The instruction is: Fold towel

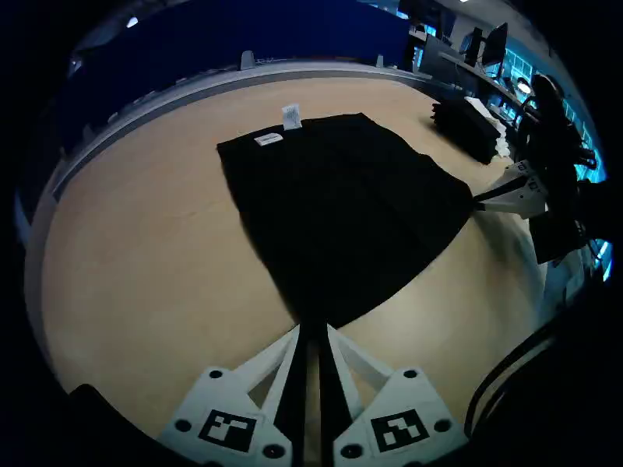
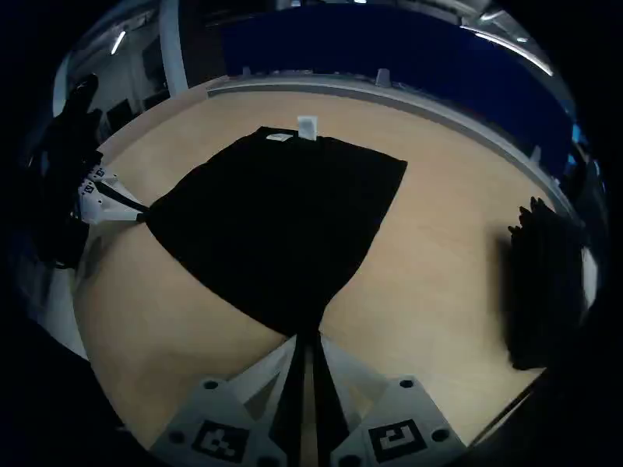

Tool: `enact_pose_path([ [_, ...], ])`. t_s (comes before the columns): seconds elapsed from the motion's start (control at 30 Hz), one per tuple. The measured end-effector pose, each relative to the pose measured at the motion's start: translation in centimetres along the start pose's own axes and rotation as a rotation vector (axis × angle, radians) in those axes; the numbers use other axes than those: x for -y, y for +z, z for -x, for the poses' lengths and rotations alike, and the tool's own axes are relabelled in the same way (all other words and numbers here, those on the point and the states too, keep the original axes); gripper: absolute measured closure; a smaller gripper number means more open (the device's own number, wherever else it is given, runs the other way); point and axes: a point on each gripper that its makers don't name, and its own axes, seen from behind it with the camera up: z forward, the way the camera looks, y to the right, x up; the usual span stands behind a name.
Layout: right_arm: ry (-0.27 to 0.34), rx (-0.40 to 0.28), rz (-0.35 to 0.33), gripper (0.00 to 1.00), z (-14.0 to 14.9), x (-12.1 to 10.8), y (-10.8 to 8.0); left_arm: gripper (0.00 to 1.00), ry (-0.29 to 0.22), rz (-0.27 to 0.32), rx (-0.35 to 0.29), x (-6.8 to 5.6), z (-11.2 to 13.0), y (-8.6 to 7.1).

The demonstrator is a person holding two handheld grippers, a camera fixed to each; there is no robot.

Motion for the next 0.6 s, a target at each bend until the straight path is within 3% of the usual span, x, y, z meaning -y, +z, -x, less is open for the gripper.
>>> enact_pose_path([
  [0.6,-0.016,-0.015,-0.012,0.98,-0.82,-0.14,-0.67,0.91,-0.021,0.014,-0.022,-0.89,-0.90,-0.97],
])
